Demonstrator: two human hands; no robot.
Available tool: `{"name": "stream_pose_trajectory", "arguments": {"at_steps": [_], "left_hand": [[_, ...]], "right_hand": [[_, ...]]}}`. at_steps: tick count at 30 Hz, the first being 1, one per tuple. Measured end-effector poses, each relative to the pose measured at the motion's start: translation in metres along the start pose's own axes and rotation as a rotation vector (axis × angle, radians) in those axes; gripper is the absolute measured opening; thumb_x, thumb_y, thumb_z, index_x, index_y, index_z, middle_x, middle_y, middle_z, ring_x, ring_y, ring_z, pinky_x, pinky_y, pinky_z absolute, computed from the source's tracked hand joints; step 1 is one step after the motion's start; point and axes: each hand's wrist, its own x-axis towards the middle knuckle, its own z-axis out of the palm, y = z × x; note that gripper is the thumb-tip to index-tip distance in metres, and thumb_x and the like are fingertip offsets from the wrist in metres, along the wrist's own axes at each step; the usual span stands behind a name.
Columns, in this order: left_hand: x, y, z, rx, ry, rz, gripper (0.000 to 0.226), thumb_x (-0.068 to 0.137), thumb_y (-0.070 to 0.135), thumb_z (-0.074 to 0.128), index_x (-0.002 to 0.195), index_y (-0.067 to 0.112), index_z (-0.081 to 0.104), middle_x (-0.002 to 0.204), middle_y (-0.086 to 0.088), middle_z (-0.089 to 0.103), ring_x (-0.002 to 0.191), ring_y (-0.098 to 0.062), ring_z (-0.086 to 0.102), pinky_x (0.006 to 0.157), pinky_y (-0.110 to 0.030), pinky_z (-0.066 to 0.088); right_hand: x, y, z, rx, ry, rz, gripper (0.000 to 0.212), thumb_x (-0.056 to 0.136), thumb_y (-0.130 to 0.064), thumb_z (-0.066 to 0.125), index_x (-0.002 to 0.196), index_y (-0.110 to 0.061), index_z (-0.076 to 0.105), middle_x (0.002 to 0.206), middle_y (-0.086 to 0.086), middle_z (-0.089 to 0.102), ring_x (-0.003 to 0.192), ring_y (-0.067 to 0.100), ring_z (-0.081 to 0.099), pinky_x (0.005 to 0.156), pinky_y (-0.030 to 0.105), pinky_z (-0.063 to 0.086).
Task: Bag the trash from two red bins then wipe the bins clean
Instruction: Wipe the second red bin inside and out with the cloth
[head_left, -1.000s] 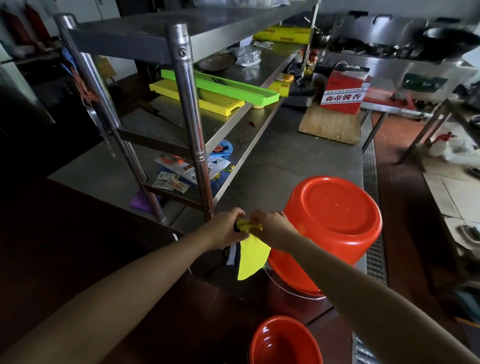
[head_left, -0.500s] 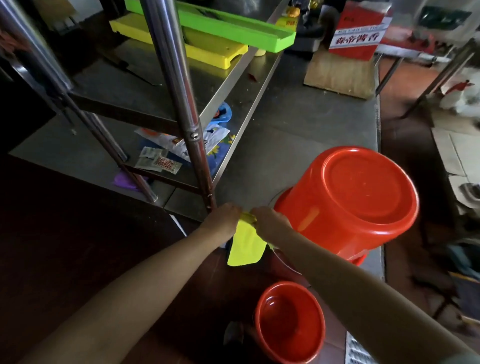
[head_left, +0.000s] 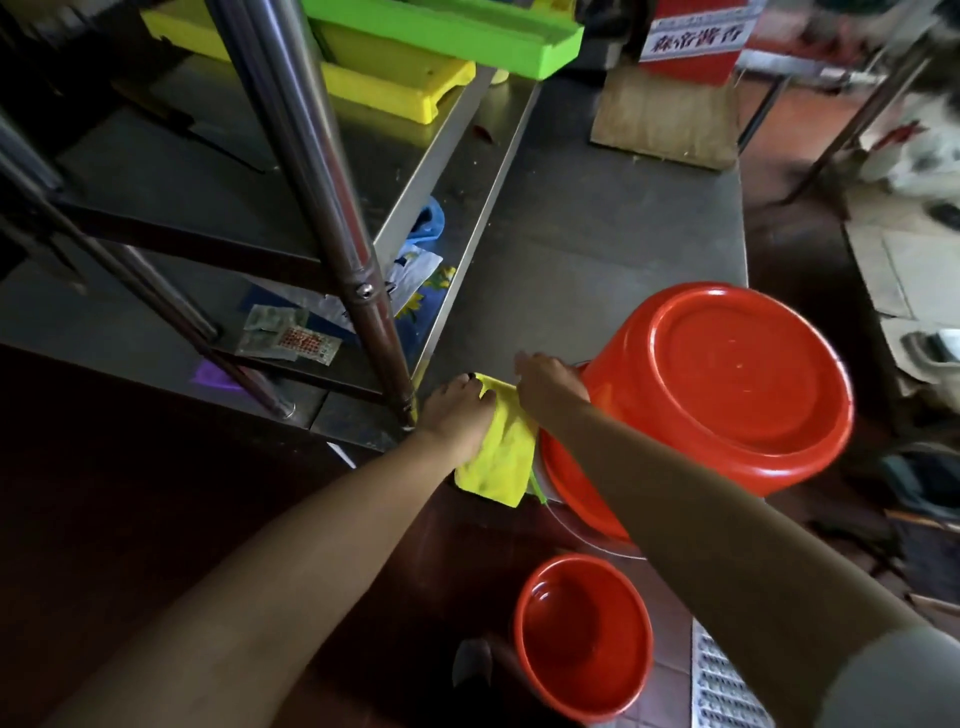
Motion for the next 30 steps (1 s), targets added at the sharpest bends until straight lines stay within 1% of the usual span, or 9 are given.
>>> {"name": "stream_pose_trajectory", "arguments": {"at_steps": [6,10,13,15,18,20,22,26,30], "left_hand": [[0.011,0.013,-0.089,0.111,0.192,0.106,0.025,0.081,0.012,0.053,0.105,0.016,0.061,0.1,-0.006,0.065,0.098,-0.028,0.061,0.081,-0.037,0.045],[0.025,0.03,-0.131,0.121,0.311,0.078,0.026,0.088,0.019,0.045,0.108,0.018,0.061,0.101,-0.003,0.065,0.098,-0.027,0.06,0.083,-0.036,0.041],[0.029,0.054,-0.155,0.108,0.38,0.089,0.025,0.092,0.022,0.04,0.107,0.019,0.061,0.105,-0.003,0.064,0.099,-0.026,0.059,0.084,-0.037,0.042],[0.031,0.073,-0.174,0.022,0.381,0.101,0.03,0.098,0.029,0.034,0.11,0.018,0.059,0.112,-0.006,0.063,0.105,-0.028,0.058,0.086,-0.039,0.044],[0.033,0.101,-0.191,-0.171,0.207,0.061,0.055,0.099,0.056,0.029,0.138,0.02,0.045,0.139,-0.012,0.05,0.127,-0.034,0.045,0.099,-0.045,0.04],[0.034,0.12,-0.19,-0.246,0.043,0.013,0.079,0.093,0.07,0.032,0.154,0.023,0.019,0.157,-0.014,0.026,0.143,-0.039,0.025,0.11,-0.05,0.029],[0.038,0.134,-0.184,-0.336,-0.068,-0.042,0.094,0.085,0.077,0.04,0.156,0.031,-0.003,0.162,-0.017,0.011,0.145,-0.042,0.018,0.112,-0.053,0.025],[0.051,0.147,-0.169,-0.5,-0.234,-0.072,0.114,0.078,0.072,0.061,0.152,0.037,-0.019,0.156,-0.021,0.027,0.136,-0.038,0.039,0.107,-0.045,0.039],[0.056,0.15,-0.16,-0.819,-0.196,-0.04,0.126,0.073,0.056,0.078,0.153,0.035,-0.017,0.16,-0.02,0.016,0.148,-0.034,0.014,0.117,-0.047,0.021]], "right_hand": [[-0.014,0.02,-0.086,0.002,0.13,-0.026,0.023,0.091,-0.017,0.055,0.113,-0.015,0.054,0.118,0.012,0.064,0.111,0.035,0.062,0.089,0.038,0.046],[-0.034,0.053,-0.14,0.07,0.281,-0.002,0.022,0.089,-0.018,0.052,0.11,-0.016,0.057,0.118,0.012,0.064,0.111,0.034,0.061,0.086,0.036,0.047],[-0.06,0.1,-0.161,0.025,0.366,0.022,0.025,0.092,-0.027,0.055,0.115,-0.021,0.058,0.124,0.007,0.062,0.121,0.031,0.054,0.096,0.038,0.042],[-0.079,0.139,-0.168,-0.03,0.344,0.094,0.039,0.093,-0.041,0.058,0.128,-0.027,0.054,0.134,0.004,0.056,0.13,0.029,0.046,0.105,0.041,0.037],[-0.11,0.19,-0.167,-0.125,0.22,0.227,0.076,0.084,-0.067,0.062,0.148,-0.037,0.034,0.151,0.006,0.037,0.141,0.033,0.031,0.111,0.049,0.031],[-0.128,0.213,-0.157,-0.142,0.128,0.292,0.098,0.075,-0.077,0.063,0.154,-0.042,0.017,0.16,0.01,0.022,0.147,0.037,0.019,0.113,0.054,0.028],[-0.14,0.23,-0.146,-0.091,0.053,0.341,0.114,0.069,-0.081,0.065,0.156,-0.045,0.002,0.164,0.011,0.009,0.15,0.04,0.011,0.114,0.059,0.025],[-0.151,0.251,-0.125,0.256,-0.034,0.397,0.125,0.072,-0.067,0.076,0.155,-0.044,-0.014,0.165,0.019,0.0,0.145,0.048,0.025,0.114,0.057,0.034],[-0.151,0.259,-0.111,0.537,0.061,0.396,0.123,0.076,-0.043,0.084,0.158,-0.039,-0.007,0.156,0.025,0.015,0.131,0.048,0.044,0.103,0.05,0.048]]}}
